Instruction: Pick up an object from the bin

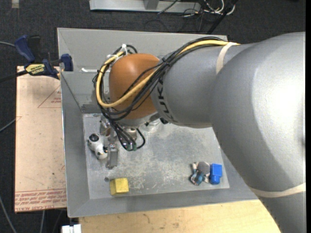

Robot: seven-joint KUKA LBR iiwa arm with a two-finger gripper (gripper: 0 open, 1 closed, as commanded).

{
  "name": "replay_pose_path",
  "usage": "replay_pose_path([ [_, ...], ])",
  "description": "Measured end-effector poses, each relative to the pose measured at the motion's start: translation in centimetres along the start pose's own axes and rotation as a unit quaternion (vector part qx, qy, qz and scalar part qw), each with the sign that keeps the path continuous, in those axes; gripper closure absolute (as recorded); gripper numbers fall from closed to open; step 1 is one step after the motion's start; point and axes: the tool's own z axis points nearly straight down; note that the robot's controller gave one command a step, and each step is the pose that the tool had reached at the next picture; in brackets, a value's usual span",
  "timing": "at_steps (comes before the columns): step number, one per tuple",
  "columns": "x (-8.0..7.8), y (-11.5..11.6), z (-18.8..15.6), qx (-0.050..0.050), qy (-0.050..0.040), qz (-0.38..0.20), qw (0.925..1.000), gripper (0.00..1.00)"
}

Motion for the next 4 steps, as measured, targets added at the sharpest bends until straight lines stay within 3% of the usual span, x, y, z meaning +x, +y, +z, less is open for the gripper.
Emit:
replay_pose_path([
  [1, 0.23, 2.02, 5.22, 0.0, 0.0026, 0.002, 1.0, 0.0],
  [2, 0.03, 2.99, 4.74, -0.001, -0.0018, 0.11, 0.994, 1.0],
  [4, 0.14, 2.96, 4.64, 0.0, 0.0001, 0.11, 0.9939, 1.0],
])
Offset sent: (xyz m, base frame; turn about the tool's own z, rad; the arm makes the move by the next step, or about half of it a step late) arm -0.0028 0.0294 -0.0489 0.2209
